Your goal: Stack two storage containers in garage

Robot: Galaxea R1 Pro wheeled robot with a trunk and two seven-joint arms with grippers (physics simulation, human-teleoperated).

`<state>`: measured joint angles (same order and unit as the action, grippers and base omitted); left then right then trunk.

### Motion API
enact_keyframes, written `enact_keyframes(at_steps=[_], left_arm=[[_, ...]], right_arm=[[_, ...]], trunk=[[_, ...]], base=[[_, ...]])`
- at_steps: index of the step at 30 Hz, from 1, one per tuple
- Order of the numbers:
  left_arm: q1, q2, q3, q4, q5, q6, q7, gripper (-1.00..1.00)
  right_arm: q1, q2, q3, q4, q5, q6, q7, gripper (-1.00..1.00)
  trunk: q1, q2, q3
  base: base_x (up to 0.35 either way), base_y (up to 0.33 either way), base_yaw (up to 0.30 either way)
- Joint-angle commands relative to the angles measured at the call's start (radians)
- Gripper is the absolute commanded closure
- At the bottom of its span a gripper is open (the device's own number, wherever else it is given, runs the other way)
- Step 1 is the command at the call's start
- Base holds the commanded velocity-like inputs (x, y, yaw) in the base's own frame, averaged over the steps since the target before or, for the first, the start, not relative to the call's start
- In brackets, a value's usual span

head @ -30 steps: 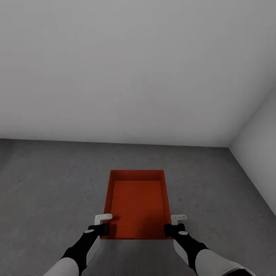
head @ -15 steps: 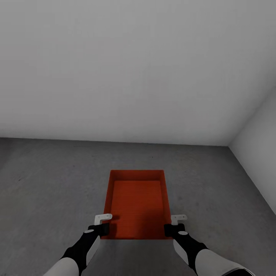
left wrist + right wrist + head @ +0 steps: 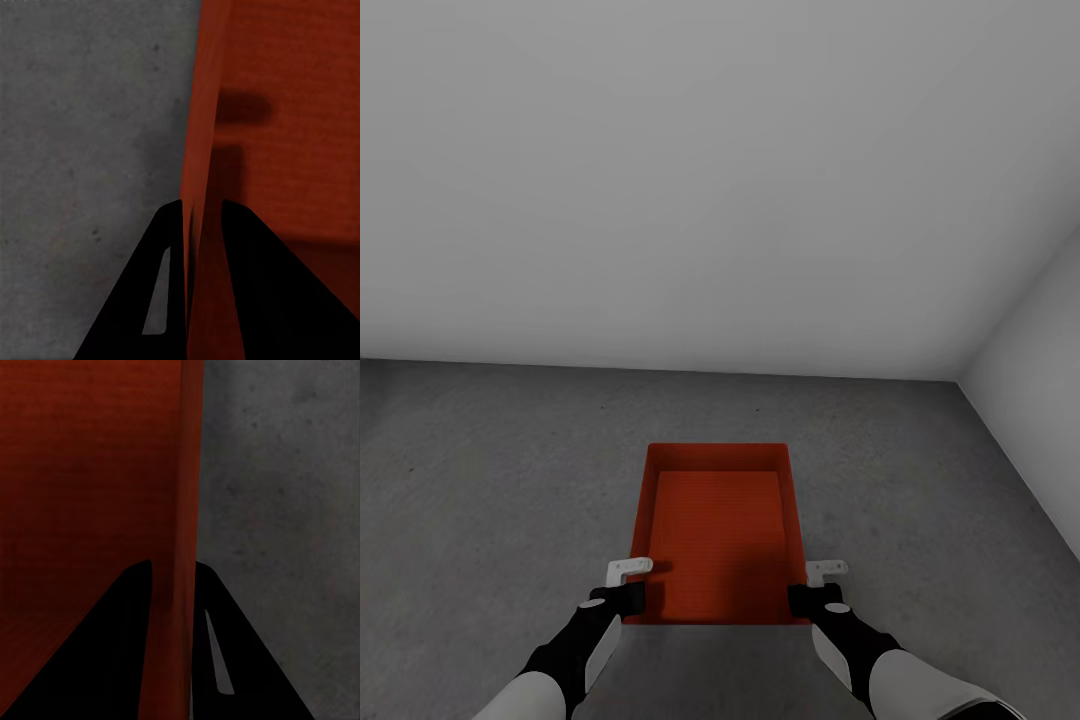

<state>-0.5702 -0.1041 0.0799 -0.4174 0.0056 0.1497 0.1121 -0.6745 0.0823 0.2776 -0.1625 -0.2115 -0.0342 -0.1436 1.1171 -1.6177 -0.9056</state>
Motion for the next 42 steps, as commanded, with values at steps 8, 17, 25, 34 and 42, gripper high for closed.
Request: enact_keyframes(at_steps=[8, 17, 25, 34, 42], left_arm=[[0.000, 0.007, 0.040, -0.006, -0.017, -0.009, 0.030, 1.00], [0.000, 0.007, 0.040, -0.006, -0.017, -0.009, 0.030, 1.00], [0.000, 0.007, 0.040, -0.006, -0.017, -0.009, 0.030, 1.00], [0.000, 0.007, 0.040, -0.006, -0.017, -0.009, 0.030, 1.00], [0.000, 0.007, 0.040, -0.006, -0.016, -0.009, 0.030, 1.00]], right_arm=[[0.000, -0.006, -0.046, 0.003, -0.012, -0.003, -0.007, 1.00], [0.000, -0.006, -0.046, 0.003, -0.011, 0.006, -0.007, 1.00], [0.000, -0.006, -0.046, 0.003, -0.011, 0.007, -0.007, 1.00], [0.000, -0.006, -0.046, 0.003, -0.011, 0.007, -0.007, 1.00], [0.000, -0.006, -0.046, 0.002, -0.011, 0.006, -0.007, 1.00]], trunk=[[0.000, 0.000, -0.006], [0.000, 0.000, -0.019], [0.000, 0.000, -0.032], [0.000, 0.000, -0.047], [0.000, 0.000, -0.055]], base=[[0.000, 0.000, 0.000], [0.000, 0.000, 0.000], [0.000, 0.000, 0.000], [0.000, 0.000, 0.000], [0.000, 0.000, 0.000]])
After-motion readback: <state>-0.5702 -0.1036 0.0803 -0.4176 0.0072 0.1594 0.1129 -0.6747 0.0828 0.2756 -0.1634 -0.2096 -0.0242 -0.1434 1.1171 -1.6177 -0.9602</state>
